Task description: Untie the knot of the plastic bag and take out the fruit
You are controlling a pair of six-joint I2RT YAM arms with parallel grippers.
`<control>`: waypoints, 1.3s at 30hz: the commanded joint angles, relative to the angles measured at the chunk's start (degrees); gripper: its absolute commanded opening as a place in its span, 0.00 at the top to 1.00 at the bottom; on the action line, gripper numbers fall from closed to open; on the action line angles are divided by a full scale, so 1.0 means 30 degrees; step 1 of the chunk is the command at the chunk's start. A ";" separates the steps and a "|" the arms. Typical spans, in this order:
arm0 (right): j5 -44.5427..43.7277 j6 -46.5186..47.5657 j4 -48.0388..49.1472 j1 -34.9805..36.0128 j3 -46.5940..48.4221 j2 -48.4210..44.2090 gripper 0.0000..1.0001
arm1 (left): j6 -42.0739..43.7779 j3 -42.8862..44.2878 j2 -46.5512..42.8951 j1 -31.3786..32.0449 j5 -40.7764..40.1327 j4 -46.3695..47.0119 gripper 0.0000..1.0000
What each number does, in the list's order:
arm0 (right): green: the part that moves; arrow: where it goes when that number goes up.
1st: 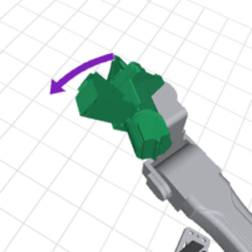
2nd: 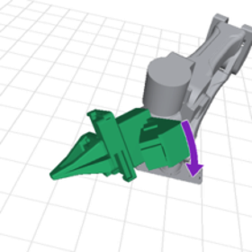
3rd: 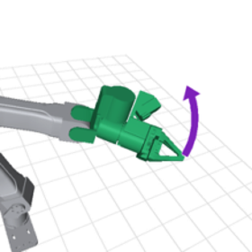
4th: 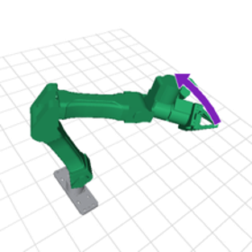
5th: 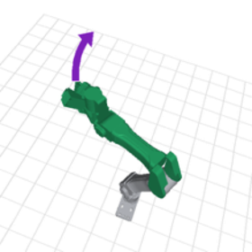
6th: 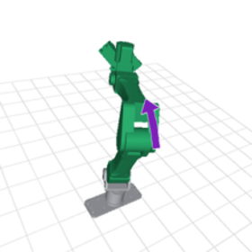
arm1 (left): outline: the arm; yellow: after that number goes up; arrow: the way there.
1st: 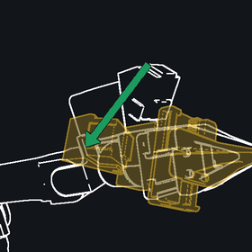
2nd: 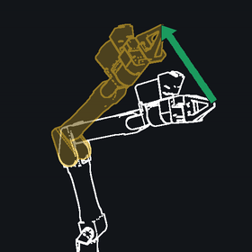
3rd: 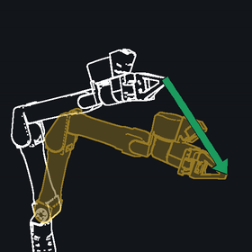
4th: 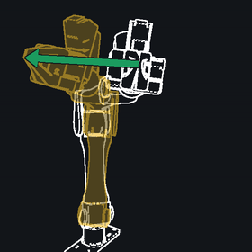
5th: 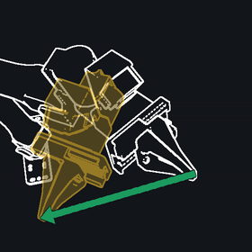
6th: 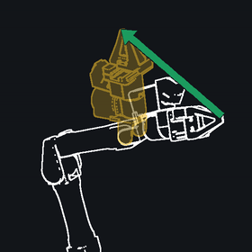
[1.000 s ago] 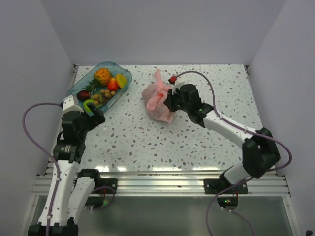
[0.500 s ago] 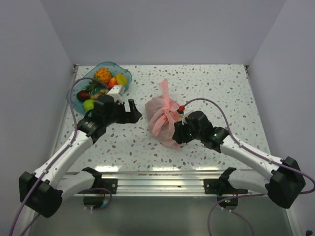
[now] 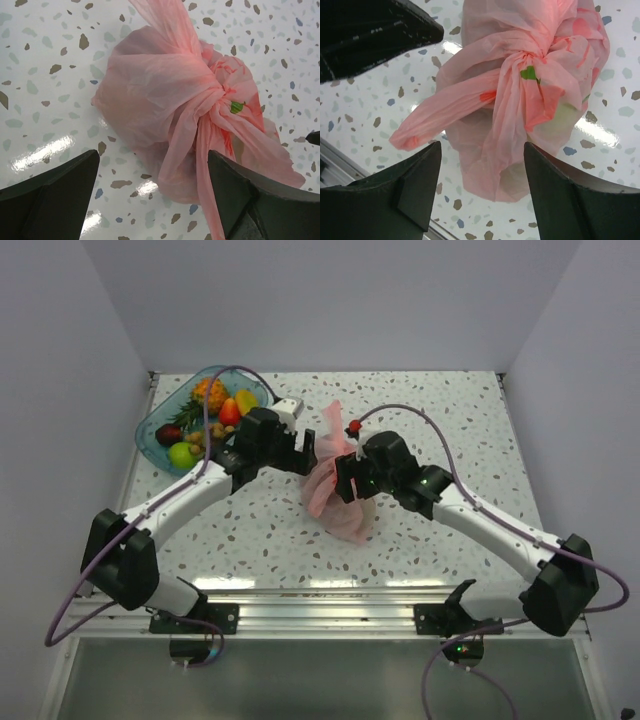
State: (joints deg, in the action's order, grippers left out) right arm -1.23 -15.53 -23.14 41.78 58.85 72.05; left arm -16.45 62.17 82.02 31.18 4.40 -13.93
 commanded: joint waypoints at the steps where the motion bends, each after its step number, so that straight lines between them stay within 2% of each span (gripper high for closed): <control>1: -0.1024 0.0111 0.0443 -0.0010 0.1241 0.1671 0.29 | 0.1145 0.1481 0.1073 0.0416 0.0641 0.1042 0.05; 4: -0.1257 -0.0242 0.1206 -0.0157 0.1215 0.2992 0.31 | 0.1439 0.1893 0.1895 0.0593 0.0671 0.0924 0.05; 6: -0.1609 -0.0594 0.1644 -0.0360 0.1039 0.3490 0.37 | 0.1469 0.1893 0.2161 0.0652 0.0787 0.1128 0.05; 11: -0.1610 -0.0947 0.2643 -0.0684 -0.0279 0.3405 0.57 | 0.1702 0.1952 0.3069 0.1062 0.0964 0.1392 0.05; 12: -0.1639 -0.0918 0.2614 -0.0655 -0.0484 0.3376 0.71 | 0.1732 0.2039 0.3448 0.1178 0.0935 0.1422 0.05; 13: -0.1581 -0.0917 0.2643 -0.0684 -0.0486 0.3288 0.78 | 0.1790 0.2098 0.3597 0.1237 0.0905 0.1422 0.05; 15: -0.0854 -0.0655 0.2934 -0.0684 -0.0953 0.3055 1.00 | 0.1850 0.2447 0.3977 0.1325 0.0963 0.1335 0.04; 24: 0.0353 0.0108 0.3698 -0.0684 -0.2828 0.1238 1.00 | 0.2552 0.3824 0.5617 0.1560 0.0963 0.1570 0.09; 27: 0.0324 0.0167 0.3669 -0.0684 -0.3064 0.0915 1.00 | 0.2787 0.4352 0.6438 0.1618 0.1575 0.1072 0.21; 32: 0.0353 0.0225 0.3669 -0.0684 -0.3298 0.0651 1.00 | 0.2729 0.4208 0.7084 0.2057 0.2163 0.1158 0.33; 34: 0.0353 0.0254 0.3611 -0.0655 -0.3327 0.0622 1.00 | 0.2700 0.4033 0.7201 0.2320 0.2574 0.1333 0.40; 37: 0.0294 0.0284 0.3581 -0.0684 -0.3298 0.0563 1.00 | 0.2320 0.3448 0.7203 0.2409 0.3364 0.1947 0.60; 38: 0.0265 0.0342 0.3581 -0.0713 -0.3327 0.0476 1.00 | 0.2057 0.3243 0.7173 0.2381 0.3511 0.2152 0.76; 39: 0.0207 0.0313 0.3494 -0.0714 -0.3357 0.0446 1.00 | 0.1939 0.2893 0.7114 0.2409 0.3512 0.2473 0.83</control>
State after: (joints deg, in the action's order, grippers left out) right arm -0.54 -15.42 -14.11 39.72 49.15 75.68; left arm -9.87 72.62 103.28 37.98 11.46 -10.33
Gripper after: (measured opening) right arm 0.011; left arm 0.214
